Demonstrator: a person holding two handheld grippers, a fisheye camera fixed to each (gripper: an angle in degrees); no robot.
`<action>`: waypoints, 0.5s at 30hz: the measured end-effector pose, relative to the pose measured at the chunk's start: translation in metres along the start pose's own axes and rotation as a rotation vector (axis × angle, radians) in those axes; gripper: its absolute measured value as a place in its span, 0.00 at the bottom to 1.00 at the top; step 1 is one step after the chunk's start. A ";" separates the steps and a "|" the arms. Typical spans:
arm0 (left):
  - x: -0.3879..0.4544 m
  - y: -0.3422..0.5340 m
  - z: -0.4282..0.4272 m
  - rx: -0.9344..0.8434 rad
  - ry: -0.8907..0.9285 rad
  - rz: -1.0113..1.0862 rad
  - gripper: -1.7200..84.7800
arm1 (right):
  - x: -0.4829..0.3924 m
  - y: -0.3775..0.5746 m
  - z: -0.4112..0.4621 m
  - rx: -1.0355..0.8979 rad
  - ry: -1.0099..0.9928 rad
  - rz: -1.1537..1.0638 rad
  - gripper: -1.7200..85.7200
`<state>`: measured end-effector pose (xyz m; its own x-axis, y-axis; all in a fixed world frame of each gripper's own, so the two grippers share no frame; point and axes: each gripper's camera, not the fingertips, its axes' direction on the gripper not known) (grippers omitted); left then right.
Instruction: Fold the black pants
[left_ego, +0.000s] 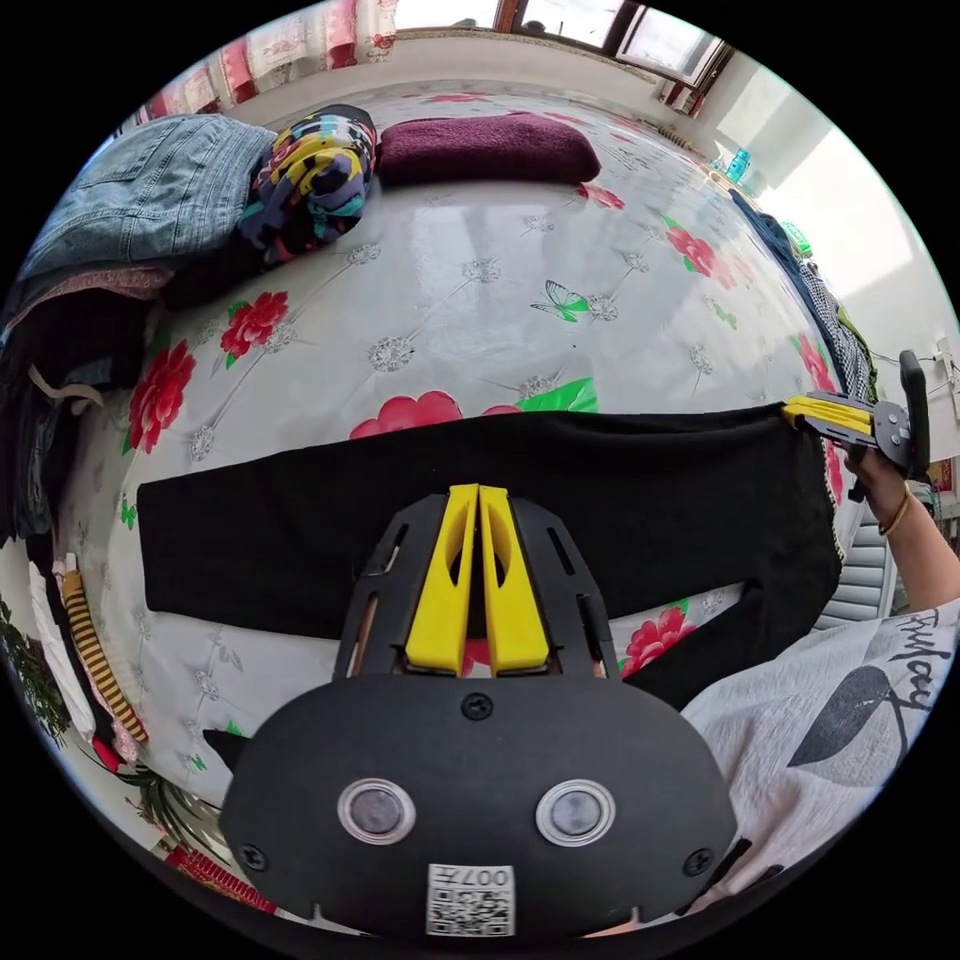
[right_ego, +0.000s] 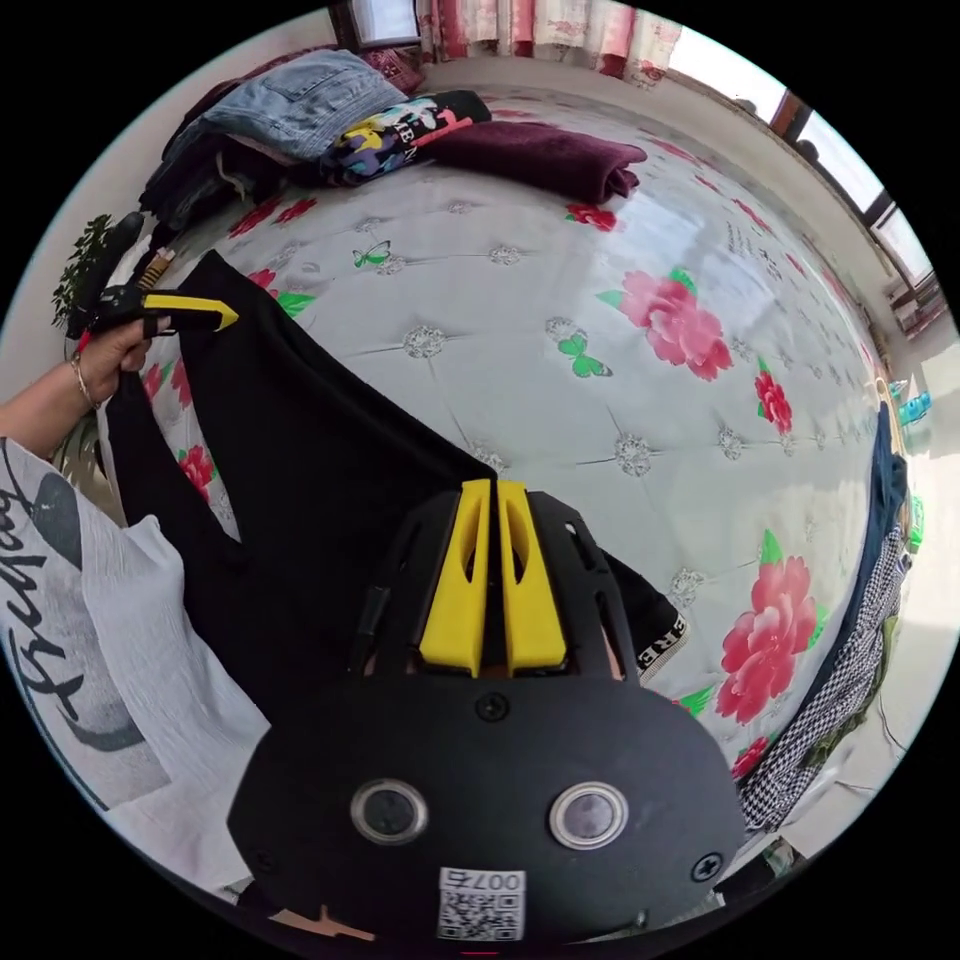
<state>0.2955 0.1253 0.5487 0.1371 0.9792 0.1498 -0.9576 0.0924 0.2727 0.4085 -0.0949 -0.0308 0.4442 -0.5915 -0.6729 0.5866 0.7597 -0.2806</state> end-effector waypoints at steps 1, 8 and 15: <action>0.001 -0.001 0.000 -0.002 -0.003 0.003 0.01 | 0.004 0.000 -0.002 0.005 -0.005 0.008 0.02; 0.008 -0.008 -0.008 0.000 0.010 -0.009 0.01 | 0.079 0.004 -0.002 0.022 -0.005 0.346 0.02; 0.013 -0.016 -0.034 0.037 -0.007 -0.061 0.01 | 0.092 0.045 -0.040 0.102 -0.024 0.358 0.02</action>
<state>0.3040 0.1431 0.5142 0.1972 0.9706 0.1384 -0.9375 0.1453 0.3162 0.4485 -0.1047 -0.1328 0.6481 -0.3003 -0.6999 0.4550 0.8896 0.0397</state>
